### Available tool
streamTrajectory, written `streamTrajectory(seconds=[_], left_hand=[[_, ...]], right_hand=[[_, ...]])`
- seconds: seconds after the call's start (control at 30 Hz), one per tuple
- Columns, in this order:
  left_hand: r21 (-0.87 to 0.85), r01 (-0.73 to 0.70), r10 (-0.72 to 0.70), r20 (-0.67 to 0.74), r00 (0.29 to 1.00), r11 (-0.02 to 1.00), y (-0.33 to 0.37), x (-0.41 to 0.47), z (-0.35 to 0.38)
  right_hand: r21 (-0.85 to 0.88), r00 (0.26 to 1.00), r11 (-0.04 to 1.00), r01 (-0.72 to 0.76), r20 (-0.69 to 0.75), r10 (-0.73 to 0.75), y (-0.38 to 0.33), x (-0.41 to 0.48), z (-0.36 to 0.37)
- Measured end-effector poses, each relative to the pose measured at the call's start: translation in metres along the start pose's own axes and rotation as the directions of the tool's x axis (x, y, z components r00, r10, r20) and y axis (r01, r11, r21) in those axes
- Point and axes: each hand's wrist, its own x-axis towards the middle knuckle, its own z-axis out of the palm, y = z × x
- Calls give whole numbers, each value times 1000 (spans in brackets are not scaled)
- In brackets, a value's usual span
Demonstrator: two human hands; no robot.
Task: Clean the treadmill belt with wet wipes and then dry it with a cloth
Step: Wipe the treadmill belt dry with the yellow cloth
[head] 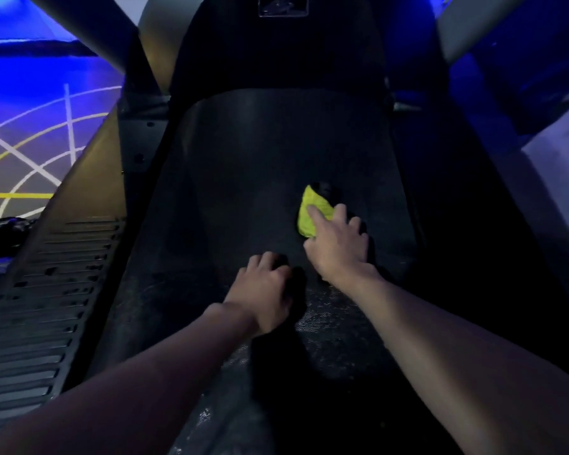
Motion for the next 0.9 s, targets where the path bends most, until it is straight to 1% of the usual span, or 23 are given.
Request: streamTrajectory(seconds=[0.1, 0.17, 0.27, 0.33, 0.43, 0.5, 0.53, 0.57, 0.63, 0.67, 0.7, 0.77, 0.8, 0.83, 0.9], left_hand=[[52, -1, -1, 44, 999, 999, 28, 9, -1], [67, -15, 11, 57, 998, 998, 43, 14, 0], [72, -55, 50, 64, 997, 996, 49, 18, 2], [62, -72, 66, 89, 994, 995, 49, 19, 3], [12, -85, 81, 192, 978, 996, 42, 20, 3], [-21, -99, 101, 267, 958, 995, 35, 16, 5], [-29, -93, 97, 276, 956, 995, 33, 13, 6], [-21, -68, 71, 262, 963, 997, 32, 9, 6], [15, 74, -76, 185, 980, 997, 35, 0, 3], [21, 149, -150, 170, 974, 989, 38, -3, 0], [14, 196, -195, 190, 962, 980, 42, -4, -1], [-12, 235, -221, 298, 929, 972, 50, -4, 0], [-7, 217, -200, 362, 911, 976, 55, -4, 4], [-7, 210, -190, 391, 900, 978, 57, -6, 8], [-25, 214, -189, 379, 906, 977, 55, -8, 14]], right_hand=[[-17, 994, 994, -104, -41, 103, 54, -10, -12], [-81, 976, 981, -178, -139, 166, 89, -24, -16], [-133, 942, 962, -238, -275, 194, 113, -40, -12], [-108, 932, 961, -254, -293, 213, 115, -42, -11], [-44, 949, 968, -247, -212, 233, 113, -43, -13], [-50, 964, 973, -227, -151, 217, 112, -46, -15], [-54, 971, 974, -218, -110, 211, 111, -46, -18], [-56, 973, 973, -224, -60, 221, 110, -45, -21], [-71, 968, 966, -248, 27, 251, 106, -44, -25], [-76, 964, 964, -257, 50, 261, 104, -44, -27], [-78, 962, 961, -264, 53, 269, 104, -46, -29], [-90, 966, 964, -249, 53, 255, 108, -46, -30], [-85, 962, 962, -258, 71, 264, 111, -46, -30], [-74, 960, 963, -260, 87, 266, 111, -45, -29], [-59, 959, 963, -263, 96, 268, 107, -40, -26]])
